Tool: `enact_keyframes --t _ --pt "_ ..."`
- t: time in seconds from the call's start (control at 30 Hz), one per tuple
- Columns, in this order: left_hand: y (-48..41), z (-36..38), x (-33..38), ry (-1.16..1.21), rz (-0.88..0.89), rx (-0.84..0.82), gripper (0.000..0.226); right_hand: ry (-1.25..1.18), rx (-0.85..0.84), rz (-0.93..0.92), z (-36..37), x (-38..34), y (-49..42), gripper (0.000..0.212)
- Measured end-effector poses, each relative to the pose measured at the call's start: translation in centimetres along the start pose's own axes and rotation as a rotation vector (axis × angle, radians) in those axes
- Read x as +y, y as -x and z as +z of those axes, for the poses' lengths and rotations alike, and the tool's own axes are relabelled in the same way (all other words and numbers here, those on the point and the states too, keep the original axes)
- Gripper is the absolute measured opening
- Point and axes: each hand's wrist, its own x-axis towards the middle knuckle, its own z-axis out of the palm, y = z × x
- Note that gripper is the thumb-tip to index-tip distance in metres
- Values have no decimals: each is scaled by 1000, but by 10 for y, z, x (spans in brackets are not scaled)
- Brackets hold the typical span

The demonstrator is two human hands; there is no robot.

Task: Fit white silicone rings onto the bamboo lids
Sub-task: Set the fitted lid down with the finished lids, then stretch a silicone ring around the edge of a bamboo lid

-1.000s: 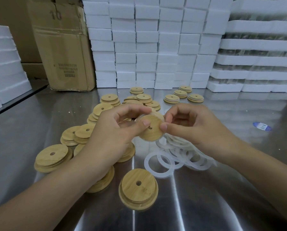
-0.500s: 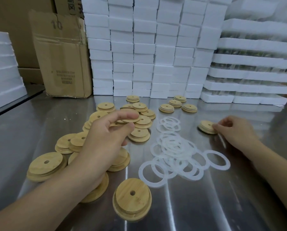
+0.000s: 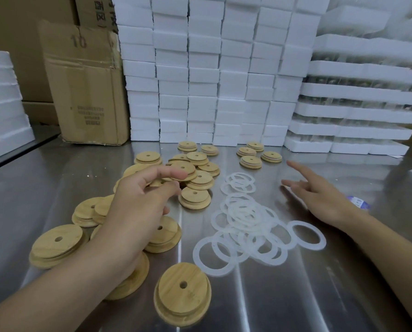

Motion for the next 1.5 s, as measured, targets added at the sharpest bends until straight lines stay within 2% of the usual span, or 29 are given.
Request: enact_keyframes --t 0.17,0.3,0.4,0.5,0.53,0.63,0.8,0.93,1.0,1.13,1.23,1.37,1.5 --pt "0 -1 3 -28 7 11 29 48 14 -2 1 1 -1 53" --pt "-5 -9 8 -142 100 -30 32 92 2 -26 3 -1 -1 46" --pt "-11 -18 11 -346 195 -87 29 167 6 -59 4 -6 -1 32" --pt "-13 -28 11 -677 272 -157 6 215 5 -99 4 -14 -1 20" --pt "-11 -31 13 -811 273 -195 10 203 2 -103 4 -17 0 18" --pt "-10 -36 15 -1064 251 -296 50 144 -31 -111 8 -25 1 16" --pt "-10 -36 18 -1185 235 -387 65 122 -128 -165 17 -36 6 10" --pt "-11 -39 20 -1202 251 -449 73 84 -153 -199 20 -45 10 20" --pt "-10 -39 20 -1153 278 -448 66 98 -159 -211 23 -48 12 18" --pt "-11 -35 12 -924 323 -318 41 83 -132 -183 27 -54 13 8" --pt "-11 -28 4 -759 386 -218 36 71 -111 -180 31 -61 16 10" --pt "-11 -21 0 -573 322 -210 31 66 6 -229 34 -76 25 11" --pt "-13 -18 -2 -500 297 -208 36 68 168 -351 35 -92 34 12"
